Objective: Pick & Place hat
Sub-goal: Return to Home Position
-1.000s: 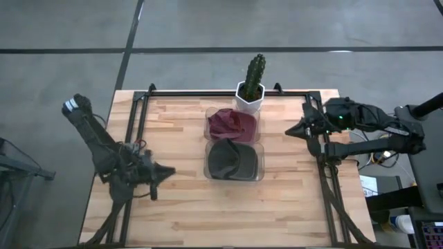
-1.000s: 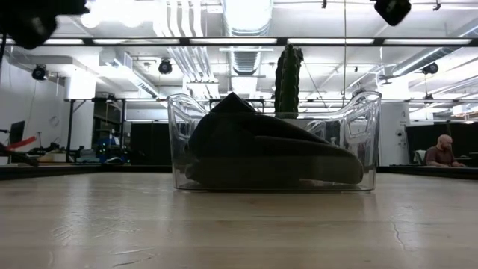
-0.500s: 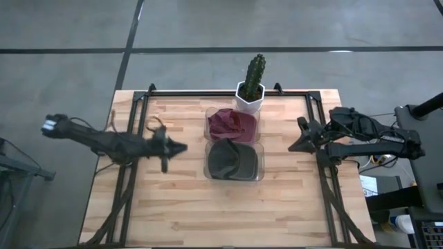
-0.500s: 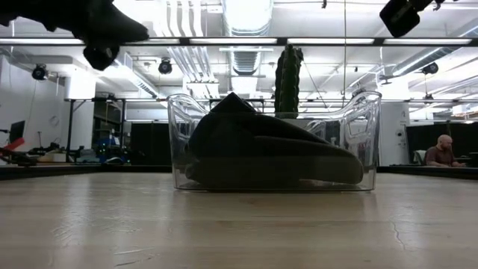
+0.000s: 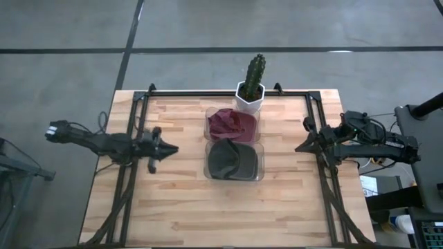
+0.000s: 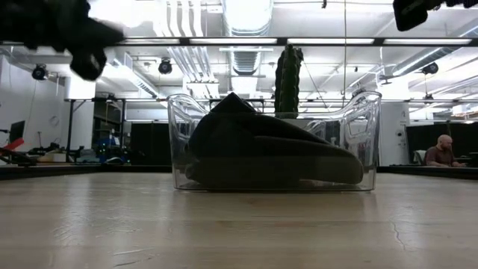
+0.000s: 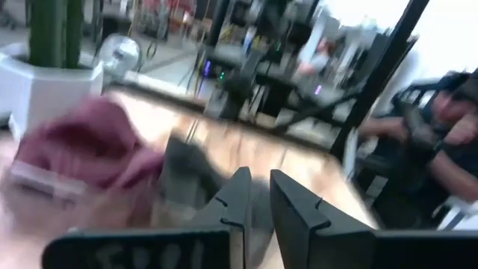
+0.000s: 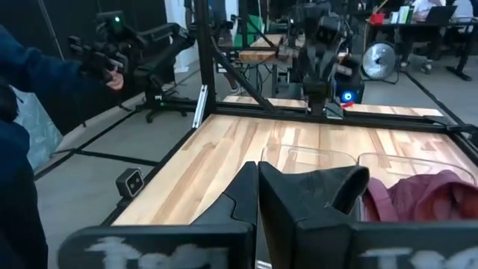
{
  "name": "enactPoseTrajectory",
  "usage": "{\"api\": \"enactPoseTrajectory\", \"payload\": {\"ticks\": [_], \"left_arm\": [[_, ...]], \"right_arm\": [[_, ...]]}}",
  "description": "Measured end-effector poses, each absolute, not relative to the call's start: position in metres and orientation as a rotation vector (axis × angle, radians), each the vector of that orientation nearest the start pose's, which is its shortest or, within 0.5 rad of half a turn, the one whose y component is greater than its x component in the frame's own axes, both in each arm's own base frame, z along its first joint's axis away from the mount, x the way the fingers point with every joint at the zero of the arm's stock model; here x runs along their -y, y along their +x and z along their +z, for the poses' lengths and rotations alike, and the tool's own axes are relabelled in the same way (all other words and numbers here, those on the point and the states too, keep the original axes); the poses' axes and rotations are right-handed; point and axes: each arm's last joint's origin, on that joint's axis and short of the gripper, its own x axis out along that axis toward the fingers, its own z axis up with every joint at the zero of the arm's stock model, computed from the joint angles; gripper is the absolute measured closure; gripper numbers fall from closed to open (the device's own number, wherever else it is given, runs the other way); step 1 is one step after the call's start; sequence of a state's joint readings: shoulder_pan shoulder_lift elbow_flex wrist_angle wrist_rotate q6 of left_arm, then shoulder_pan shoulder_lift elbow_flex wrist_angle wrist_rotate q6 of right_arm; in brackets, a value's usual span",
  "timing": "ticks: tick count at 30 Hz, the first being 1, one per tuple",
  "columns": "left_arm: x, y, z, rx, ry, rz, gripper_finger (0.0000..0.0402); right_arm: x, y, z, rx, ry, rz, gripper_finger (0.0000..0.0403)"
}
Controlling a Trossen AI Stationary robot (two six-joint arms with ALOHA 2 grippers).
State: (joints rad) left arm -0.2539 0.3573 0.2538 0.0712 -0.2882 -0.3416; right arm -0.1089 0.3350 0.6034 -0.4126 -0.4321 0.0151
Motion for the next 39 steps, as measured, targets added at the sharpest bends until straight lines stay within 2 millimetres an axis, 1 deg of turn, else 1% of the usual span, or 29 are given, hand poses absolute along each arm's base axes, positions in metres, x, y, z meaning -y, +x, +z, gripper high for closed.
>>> {"api": "enactPoseTrajectory", "payload": {"ticks": [2,3,8,13,16,18,21,24,26,28,31,34,36,39], "left_arm": [[0.022,0.117,0.215,-0.044,-0.322,0.043,0.0358],[0.022,0.118,0.213,-0.034,-0.315,0.042,0.0358],[0.02,0.115,0.21,0.001,-0.285,0.058,0.0358],[0.017,0.107,0.213,0.036,-0.267,0.066,0.0358],[0.016,0.101,0.214,0.047,-0.275,0.073,0.0358],[0.015,0.099,0.211,0.041,-0.299,0.076,0.0358],[0.015,0.1,0.201,0.023,-0.317,0.083,0.0358],[0.015,0.101,0.192,0.027,-0.331,0.117,0.0358],[0.014,0.102,0.186,0.014,-0.34,0.151,0.0358],[0.013,0.102,0.181,0.011,-0.354,0.177,0.0358],[0.013,0.103,0.177,0.029,-0.373,0.186,0.0358],[0.013,0.103,0.176,0.034,-0.37,0.189,0.0358],[0.013,0.103,0.177,0.042,-0.351,0.19,0.0358],[0.013,0.102,0.178,0.058,-0.313,0.19,0.0358]], "right_arm": [[-0.003,0.082,0.295,-0.135,0.06,0.321,0.0394],[-0.003,0.081,0.292,-0.134,0.066,0.321,0.0394],[-0.004,0.07,0.28,-0.097,0.058,0.321,0.0394],[-0.006,0.057,0.269,-0.038,0.08,0.322,0.0394],[-0.007,0.049,0.271,0.033,0.064,0.324,0.0394],[-0.007,0.046,0.27,0.05,0.061,0.325,0.0394],[-0.006,0.051,0.26,0.013,0.106,0.302,0.0394],[-0.001,0.064,0.247,-0.021,0.178,0.172,0.0394],[0.002,0.073,0.236,-0.019,0.183,0.087,0.0394],[0.005,0.081,0.225,0.01,0.173,0.037,0.0394],[0.006,0.089,0.211,0.071,0.15,0.026,0.0394],[0.006,0.092,0.195,0.059,0.172,0.027,0.0394],[0.006,0.092,0.19,0.064,0.191,0.029,0.0394],[0.006,0.092,0.189,0.074,0.194,0.046,0.0394]]}}
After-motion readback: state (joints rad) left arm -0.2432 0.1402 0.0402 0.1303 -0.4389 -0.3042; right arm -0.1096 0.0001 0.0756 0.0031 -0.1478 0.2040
